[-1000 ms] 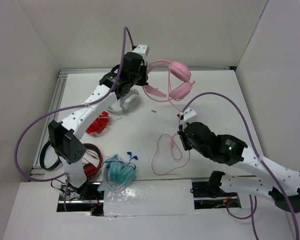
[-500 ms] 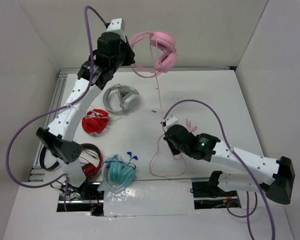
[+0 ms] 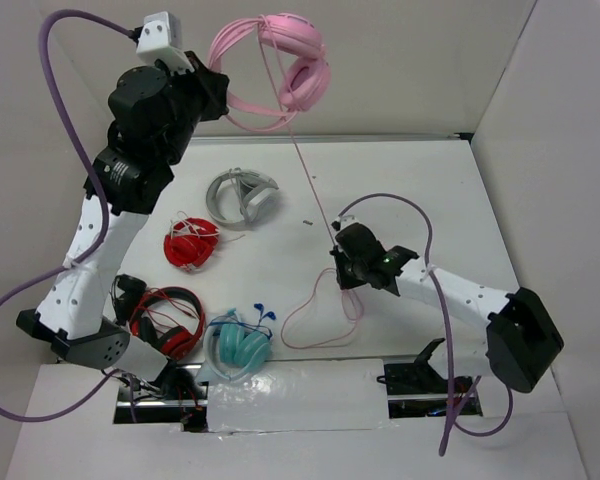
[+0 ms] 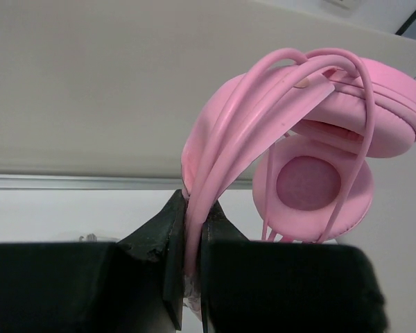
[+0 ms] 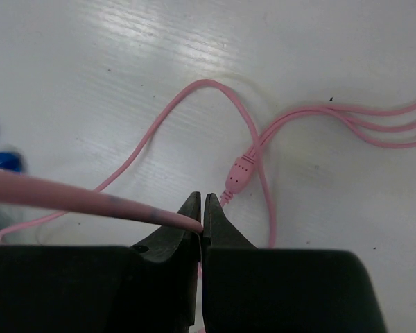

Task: Wrap the headphones

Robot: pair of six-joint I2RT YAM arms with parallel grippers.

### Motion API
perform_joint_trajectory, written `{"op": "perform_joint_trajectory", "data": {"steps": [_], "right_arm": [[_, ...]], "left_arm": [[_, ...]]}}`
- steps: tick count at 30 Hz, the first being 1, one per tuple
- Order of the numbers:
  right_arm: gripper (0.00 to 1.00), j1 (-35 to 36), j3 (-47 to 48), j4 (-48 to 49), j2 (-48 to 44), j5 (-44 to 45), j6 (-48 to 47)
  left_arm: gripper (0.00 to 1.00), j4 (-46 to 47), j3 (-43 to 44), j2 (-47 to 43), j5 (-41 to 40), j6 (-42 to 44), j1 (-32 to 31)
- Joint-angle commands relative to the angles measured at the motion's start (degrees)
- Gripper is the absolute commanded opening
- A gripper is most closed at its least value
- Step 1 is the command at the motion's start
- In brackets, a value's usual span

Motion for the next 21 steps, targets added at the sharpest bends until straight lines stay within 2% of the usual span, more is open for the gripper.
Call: {"op": "perform_joint_trajectory", "data": {"steps": [1, 7, 9, 11, 12, 13, 15, 17, 19, 21], "right_arm": [[0.00, 0.37, 0.16, -0.73, -2.95, -0.63, 1.43], [0.00, 8.81, 2.18, -6.70, -13.67, 5.70, 0.73], [0.00, 12.42, 3.76, -10.38, -16.31, 9.47, 3.27], [0.00, 14.96, 4.99, -13.81, -18.68, 14.38, 5.30], [0.00, 15.32, 5.34, -14.96, -19.56, 15.98, 5.91], [0.00, 15.41, 6.74, -16.19, -21.05, 17.12, 6.09], [0.00, 15.59, 8.94, -20.41, -22.11, 22.74, 6.27], [0.00, 15.85, 13.85, -24.79, -23.00, 30.27, 5.74], [0.00, 15.68, 17.71, -25.87, -23.52, 35.22, 3.47], [0.00, 15.77, 20.53, -24.21, -23.70, 41.27, -0.64]], "left_arm": [[0.00, 16.90, 1.39, -3.65, -7.24, 1.22, 0.39], [0.00, 23.75, 1.39, -0.05, -16.98, 10.97, -0.23], [0.00, 24.81, -1.67, 1.80, -19.28, 14.31, -0.14], [0.00, 30.08, -9.02, 1.72, -19.65, 17.20, 0.30], [0.00, 29.39, -10.29, 1.89, -19.30, 16.44, 0.47], [0.00, 23.29, -10.56, 3.02, -17.99, 12.34, 1.00], [0.00, 17.02, -9.69, 4.52, -15.97, 8.01, 2.57], [0.00, 9.83, -9.25, 6.19, -9.82, 2.20, 3.99], [0.00, 7.24, -11.08, 7.07, -6.49, -0.96, 4.61], [0.00, 9.77, -14.41, 6.03, -2.44, 0.95, 4.43]]}}
